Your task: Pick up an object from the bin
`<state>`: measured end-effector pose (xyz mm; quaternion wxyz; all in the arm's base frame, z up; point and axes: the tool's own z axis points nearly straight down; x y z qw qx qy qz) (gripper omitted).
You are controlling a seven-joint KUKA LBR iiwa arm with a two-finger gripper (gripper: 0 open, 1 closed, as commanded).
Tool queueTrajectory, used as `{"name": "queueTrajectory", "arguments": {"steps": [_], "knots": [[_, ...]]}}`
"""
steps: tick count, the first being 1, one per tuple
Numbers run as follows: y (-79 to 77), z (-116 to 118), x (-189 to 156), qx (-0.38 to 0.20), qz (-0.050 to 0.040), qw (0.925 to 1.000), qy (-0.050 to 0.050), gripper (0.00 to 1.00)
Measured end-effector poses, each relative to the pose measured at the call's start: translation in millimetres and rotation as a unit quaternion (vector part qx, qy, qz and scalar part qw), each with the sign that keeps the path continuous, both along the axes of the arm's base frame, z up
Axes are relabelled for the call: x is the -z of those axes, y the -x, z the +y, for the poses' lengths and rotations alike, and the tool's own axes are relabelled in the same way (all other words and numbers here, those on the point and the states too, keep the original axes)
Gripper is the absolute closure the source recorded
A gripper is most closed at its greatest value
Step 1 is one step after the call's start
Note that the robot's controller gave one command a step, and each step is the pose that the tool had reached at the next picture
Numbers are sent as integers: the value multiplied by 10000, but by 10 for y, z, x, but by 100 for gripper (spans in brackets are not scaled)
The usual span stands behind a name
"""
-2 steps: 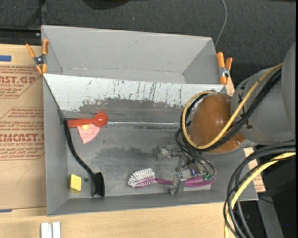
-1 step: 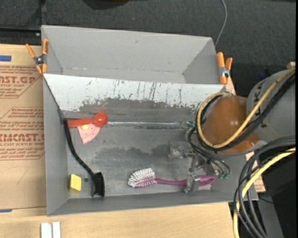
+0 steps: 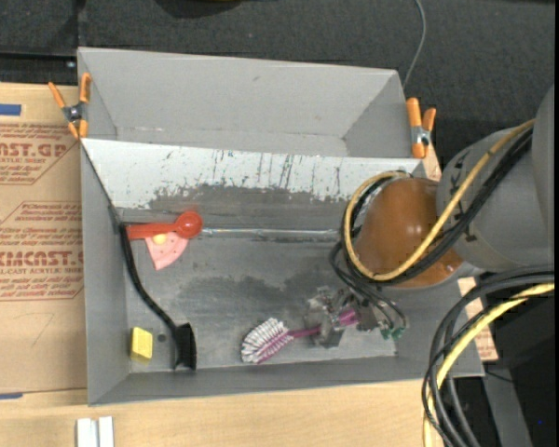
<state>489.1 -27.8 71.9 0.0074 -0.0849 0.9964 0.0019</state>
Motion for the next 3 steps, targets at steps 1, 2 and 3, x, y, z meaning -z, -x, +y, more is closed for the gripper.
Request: {"name": "queueTrajectory", "arguments": {"steps": [1, 2, 3], "knots": [[0, 0, 0, 1, 0, 10000, 1, 100], [3, 2, -7, -1, 3, 10000, -1, 100], [30, 7, -147, -4, 53, 10000, -5, 100]]}}
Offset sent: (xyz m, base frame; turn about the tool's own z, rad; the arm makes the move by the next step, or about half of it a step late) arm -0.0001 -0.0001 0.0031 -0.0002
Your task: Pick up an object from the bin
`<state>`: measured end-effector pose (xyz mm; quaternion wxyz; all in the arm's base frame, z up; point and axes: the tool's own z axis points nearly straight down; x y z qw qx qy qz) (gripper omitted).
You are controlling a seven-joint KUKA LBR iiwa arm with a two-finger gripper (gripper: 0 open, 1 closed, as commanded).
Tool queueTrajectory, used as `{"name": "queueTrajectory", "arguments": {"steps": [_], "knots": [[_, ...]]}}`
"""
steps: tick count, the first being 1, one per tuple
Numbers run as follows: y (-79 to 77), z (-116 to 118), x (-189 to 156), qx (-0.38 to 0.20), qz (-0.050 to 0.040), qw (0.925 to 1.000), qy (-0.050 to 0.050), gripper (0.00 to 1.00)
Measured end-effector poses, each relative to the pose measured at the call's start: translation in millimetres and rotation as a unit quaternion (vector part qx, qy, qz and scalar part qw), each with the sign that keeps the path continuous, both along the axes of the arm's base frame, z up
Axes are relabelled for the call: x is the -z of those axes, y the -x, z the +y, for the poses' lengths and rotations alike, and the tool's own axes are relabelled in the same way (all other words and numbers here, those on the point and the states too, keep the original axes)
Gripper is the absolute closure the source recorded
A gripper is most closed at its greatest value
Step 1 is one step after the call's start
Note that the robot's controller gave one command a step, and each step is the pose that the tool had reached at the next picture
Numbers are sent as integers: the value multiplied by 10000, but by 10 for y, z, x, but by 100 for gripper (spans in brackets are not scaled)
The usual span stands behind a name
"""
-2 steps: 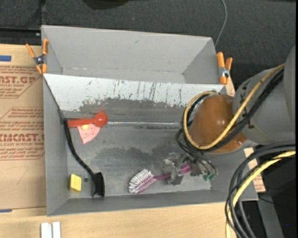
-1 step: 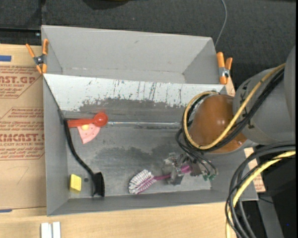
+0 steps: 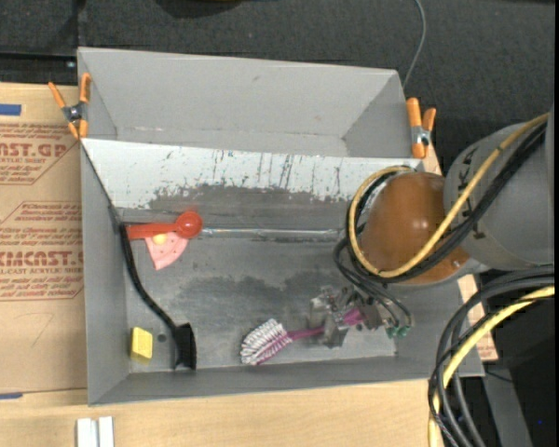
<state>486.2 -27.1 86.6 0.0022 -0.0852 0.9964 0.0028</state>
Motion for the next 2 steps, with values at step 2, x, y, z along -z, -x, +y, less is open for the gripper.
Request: {"name": "queueTrajectory", "arguments": {"steps": [2], "knots": [[-23, 0, -790, -1, -41, 10000, 4, 100]]}}
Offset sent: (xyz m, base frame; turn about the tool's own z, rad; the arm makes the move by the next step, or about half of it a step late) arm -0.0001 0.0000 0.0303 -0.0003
